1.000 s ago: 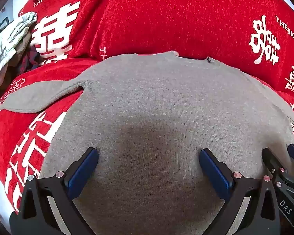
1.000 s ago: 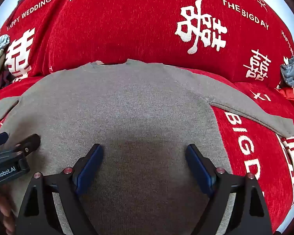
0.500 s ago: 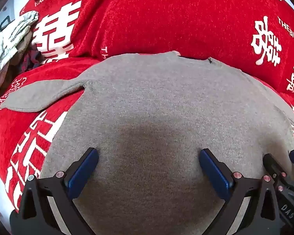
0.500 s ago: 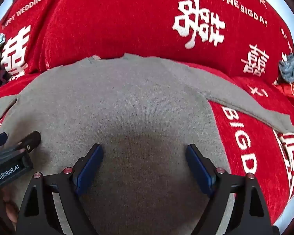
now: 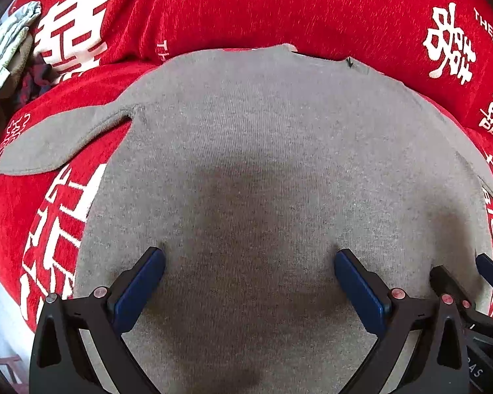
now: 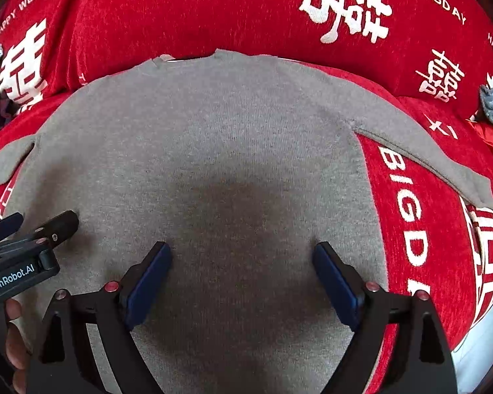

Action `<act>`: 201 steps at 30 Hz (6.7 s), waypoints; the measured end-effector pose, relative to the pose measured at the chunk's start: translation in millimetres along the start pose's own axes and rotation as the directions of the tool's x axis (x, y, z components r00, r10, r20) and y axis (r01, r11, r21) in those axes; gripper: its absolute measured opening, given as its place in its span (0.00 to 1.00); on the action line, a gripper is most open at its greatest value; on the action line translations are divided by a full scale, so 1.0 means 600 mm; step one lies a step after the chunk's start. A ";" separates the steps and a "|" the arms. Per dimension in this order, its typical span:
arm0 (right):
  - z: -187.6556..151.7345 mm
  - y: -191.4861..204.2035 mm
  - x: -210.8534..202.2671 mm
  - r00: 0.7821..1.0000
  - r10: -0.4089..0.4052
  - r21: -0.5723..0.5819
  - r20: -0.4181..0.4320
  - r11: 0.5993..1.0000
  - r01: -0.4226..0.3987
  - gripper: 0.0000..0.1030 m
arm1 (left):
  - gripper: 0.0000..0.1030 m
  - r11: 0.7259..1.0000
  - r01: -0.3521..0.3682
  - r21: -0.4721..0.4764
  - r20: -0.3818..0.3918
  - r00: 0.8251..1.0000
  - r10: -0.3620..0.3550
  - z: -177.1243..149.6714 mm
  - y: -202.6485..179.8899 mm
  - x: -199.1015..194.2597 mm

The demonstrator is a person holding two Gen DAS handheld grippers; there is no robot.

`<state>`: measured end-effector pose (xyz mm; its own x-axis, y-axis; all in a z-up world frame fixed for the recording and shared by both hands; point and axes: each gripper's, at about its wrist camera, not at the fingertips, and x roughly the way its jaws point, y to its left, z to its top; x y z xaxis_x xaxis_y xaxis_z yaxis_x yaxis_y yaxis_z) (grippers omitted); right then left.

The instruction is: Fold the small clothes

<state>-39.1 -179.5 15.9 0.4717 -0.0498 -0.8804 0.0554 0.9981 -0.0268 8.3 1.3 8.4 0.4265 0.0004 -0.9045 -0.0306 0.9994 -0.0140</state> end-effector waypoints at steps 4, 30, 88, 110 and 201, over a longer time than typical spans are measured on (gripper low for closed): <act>0.001 0.001 -0.003 1.000 0.001 -0.016 0.003 1.000 -0.001 0.89 | 1.00 1.000 -0.004 -0.001 0.006 1.000 0.004 -0.002 -0.002 -0.001; 0.016 0.002 0.001 0.999 0.026 -0.059 -0.029 0.998 -0.027 0.96 | 1.00 1.000 0.006 -0.015 -0.016 1.000 -0.006 0.004 0.009 -0.004; 0.072 -0.420 -0.033 0.983 -0.163 0.323 0.088 0.938 0.127 0.96 | 1.00 0.971 -0.035 0.236 0.044 0.999 0.025 0.124 -0.364 -0.035; 0.019 -0.665 0.066 0.956 -0.291 0.545 -0.021 0.798 0.255 0.95 | 1.00 0.937 -0.020 0.350 0.018 1.000 0.014 0.141 -0.508 0.046; 0.351 0.116 -0.171 0.905 0.060 -0.006 0.421 0.998 -0.063 0.06 | 1.00 0.987 0.107 -0.121 0.115 0.989 -0.093 -0.005 0.128 -0.021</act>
<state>102.0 -112.3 204.1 0.8007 -0.0007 -0.5991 0.0201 0.9995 0.0256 -2.0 77.8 17.6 0.5288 -0.0886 -0.8441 -0.0936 0.9824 -0.1618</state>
